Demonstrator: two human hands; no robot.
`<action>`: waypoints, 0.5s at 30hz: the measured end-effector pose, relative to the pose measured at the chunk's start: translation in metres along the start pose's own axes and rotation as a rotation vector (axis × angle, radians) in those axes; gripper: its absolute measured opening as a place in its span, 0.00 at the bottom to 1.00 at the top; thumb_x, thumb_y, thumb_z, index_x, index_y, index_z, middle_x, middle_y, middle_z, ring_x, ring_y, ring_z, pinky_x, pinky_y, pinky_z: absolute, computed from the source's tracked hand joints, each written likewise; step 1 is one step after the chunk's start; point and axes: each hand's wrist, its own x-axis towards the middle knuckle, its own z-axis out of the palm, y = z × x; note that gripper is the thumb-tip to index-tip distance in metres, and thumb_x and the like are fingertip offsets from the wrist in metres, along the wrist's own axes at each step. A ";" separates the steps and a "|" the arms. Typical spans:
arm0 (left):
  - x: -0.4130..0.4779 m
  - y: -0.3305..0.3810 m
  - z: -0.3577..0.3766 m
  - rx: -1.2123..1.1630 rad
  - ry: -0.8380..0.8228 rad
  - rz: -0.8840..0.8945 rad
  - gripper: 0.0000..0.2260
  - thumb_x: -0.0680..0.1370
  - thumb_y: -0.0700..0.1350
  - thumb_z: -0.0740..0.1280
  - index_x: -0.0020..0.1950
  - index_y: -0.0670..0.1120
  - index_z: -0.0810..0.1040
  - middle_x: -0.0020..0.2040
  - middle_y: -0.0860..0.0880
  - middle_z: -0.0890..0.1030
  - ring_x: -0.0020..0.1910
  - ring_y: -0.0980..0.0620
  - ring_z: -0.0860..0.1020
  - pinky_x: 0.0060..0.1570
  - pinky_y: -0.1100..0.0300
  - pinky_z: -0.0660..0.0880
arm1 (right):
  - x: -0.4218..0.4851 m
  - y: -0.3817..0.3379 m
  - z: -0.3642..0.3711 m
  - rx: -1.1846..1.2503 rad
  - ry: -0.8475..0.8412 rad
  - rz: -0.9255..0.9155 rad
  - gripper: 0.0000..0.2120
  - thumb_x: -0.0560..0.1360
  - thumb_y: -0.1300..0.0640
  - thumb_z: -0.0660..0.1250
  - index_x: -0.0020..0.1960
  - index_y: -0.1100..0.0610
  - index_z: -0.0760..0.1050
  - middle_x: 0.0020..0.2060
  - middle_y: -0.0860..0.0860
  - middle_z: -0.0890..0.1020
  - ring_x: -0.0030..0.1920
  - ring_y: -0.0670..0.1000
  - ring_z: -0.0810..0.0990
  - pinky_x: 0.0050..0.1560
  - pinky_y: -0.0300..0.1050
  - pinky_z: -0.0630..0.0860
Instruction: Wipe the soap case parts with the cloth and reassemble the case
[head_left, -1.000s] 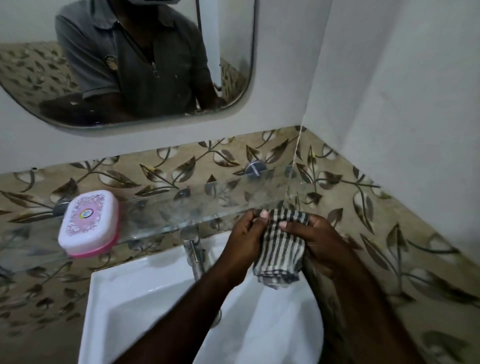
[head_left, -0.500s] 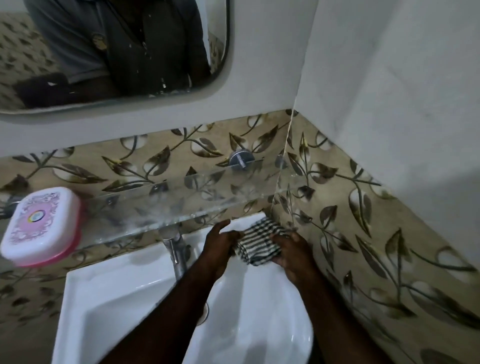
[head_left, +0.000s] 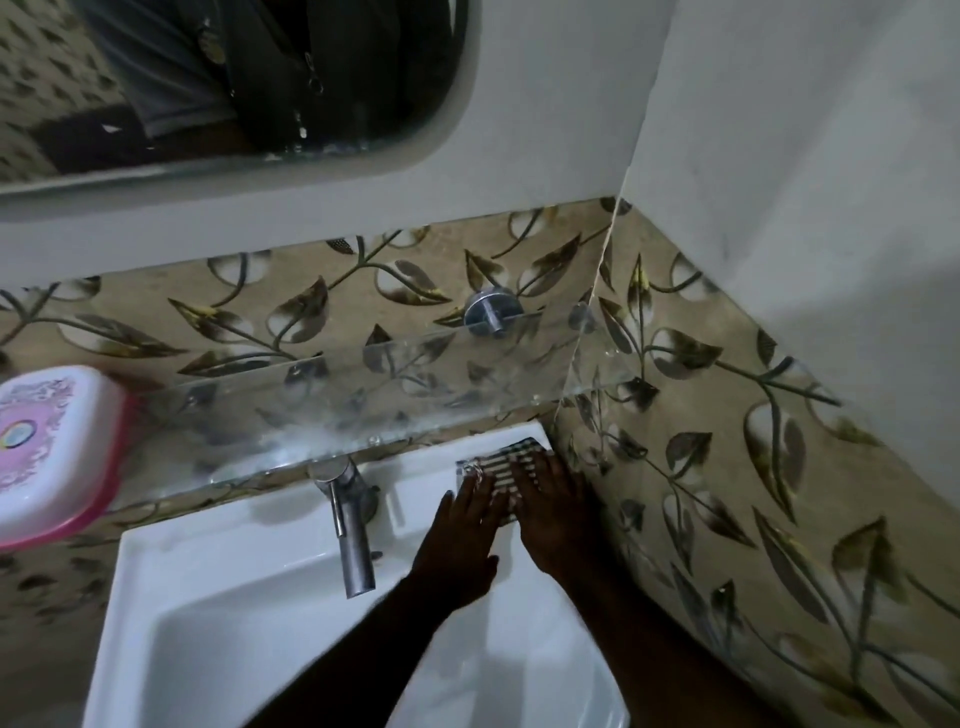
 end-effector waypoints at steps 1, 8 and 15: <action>0.003 -0.001 -0.002 0.029 -0.027 -0.022 0.38 0.77 0.51 0.64 0.79 0.44 0.45 0.78 0.42 0.39 0.72 0.43 0.32 0.75 0.41 0.47 | 0.002 -0.001 0.000 -0.026 -0.006 0.005 0.25 0.72 0.51 0.61 0.69 0.54 0.73 0.69 0.58 0.74 0.70 0.61 0.71 0.64 0.66 0.70; 0.022 -0.008 -0.033 0.165 -0.152 -0.055 0.39 0.77 0.53 0.65 0.79 0.46 0.45 0.80 0.43 0.41 0.78 0.42 0.39 0.74 0.42 0.47 | 0.014 -0.020 -0.015 -0.045 0.006 0.079 0.27 0.69 0.50 0.62 0.67 0.54 0.75 0.66 0.59 0.77 0.66 0.62 0.75 0.61 0.67 0.70; -0.009 0.000 -0.060 0.080 -0.058 -0.079 0.33 0.79 0.52 0.62 0.79 0.43 0.51 0.78 0.41 0.56 0.77 0.44 0.54 0.72 0.49 0.58 | 0.004 -0.021 -0.027 0.005 0.063 0.091 0.19 0.71 0.51 0.65 0.59 0.56 0.81 0.64 0.59 0.78 0.65 0.62 0.75 0.63 0.69 0.67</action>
